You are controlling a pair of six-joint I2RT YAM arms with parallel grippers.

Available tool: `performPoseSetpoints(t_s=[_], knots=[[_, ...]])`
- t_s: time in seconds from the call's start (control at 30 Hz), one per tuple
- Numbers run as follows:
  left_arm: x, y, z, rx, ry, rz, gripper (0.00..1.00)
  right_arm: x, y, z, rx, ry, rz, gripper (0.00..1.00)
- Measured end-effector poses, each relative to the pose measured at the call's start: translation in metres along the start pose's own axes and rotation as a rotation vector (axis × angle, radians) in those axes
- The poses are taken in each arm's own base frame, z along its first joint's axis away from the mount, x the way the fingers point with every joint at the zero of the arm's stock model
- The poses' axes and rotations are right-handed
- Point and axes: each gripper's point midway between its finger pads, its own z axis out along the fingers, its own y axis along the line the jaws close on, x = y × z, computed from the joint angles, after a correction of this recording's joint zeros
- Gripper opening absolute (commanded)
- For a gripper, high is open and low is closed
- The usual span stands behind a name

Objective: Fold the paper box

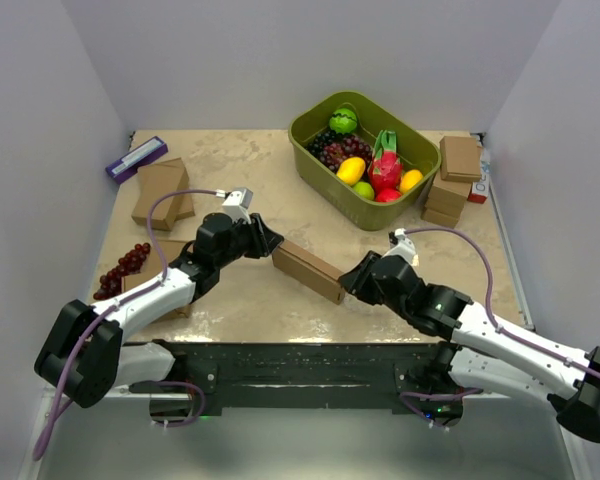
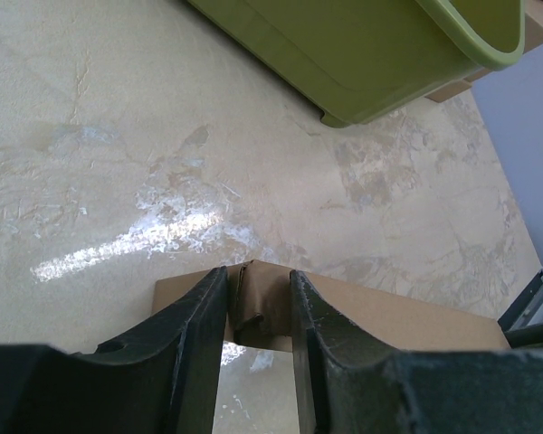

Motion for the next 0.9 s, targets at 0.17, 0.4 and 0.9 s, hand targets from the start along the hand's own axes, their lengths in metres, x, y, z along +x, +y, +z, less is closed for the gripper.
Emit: performPoseSetpoints(t_s=[0.17,0.4,0.9], knots=[[0.0,0.0,0.001,0.001,-0.001,0.001,0.36,0.006,-0.004,0.005,-0.007,0.003,0.022,0.29],[-0.001,0.0,0.002,0.003,-0.004,0.008,0.44,0.008,-0.007,0.01,-0.014,-0.001,0.042,0.25],[-0.017,0.017,-0.017,-0.035,0.021,0.014,0.72,0.007,-0.004,0.012,-0.022,-0.011,0.051,0.19]])
